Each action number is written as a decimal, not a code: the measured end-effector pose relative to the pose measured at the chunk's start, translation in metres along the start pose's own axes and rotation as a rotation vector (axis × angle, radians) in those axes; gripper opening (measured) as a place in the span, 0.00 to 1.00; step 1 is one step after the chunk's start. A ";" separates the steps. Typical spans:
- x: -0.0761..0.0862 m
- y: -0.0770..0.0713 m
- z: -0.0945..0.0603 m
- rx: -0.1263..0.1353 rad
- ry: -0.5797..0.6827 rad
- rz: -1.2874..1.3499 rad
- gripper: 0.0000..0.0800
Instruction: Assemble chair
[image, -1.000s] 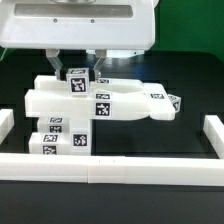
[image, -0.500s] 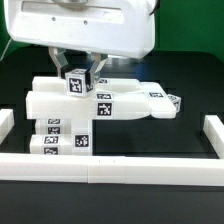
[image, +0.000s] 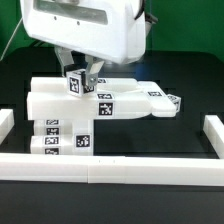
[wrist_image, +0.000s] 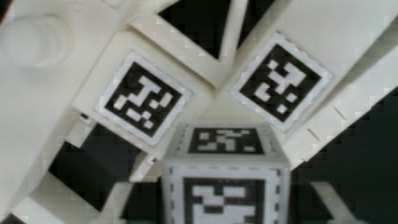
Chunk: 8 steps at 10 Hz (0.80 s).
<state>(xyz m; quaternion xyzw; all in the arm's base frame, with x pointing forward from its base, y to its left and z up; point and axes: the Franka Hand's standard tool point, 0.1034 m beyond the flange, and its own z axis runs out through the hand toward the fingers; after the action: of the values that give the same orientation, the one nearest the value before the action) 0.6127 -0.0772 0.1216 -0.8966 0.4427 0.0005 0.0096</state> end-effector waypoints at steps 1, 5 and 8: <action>0.001 -0.001 0.001 0.024 -0.004 0.099 0.36; 0.000 -0.003 0.001 0.025 0.000 0.136 0.67; 0.001 -0.006 -0.001 0.026 0.007 -0.023 0.80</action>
Offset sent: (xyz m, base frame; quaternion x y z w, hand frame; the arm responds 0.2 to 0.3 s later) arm 0.0000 0.0000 0.0000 0.0000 0.0000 0.0000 1.0000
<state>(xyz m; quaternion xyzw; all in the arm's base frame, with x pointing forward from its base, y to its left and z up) 0.6184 -0.0747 0.1225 -0.9015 0.4323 -0.0085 0.0195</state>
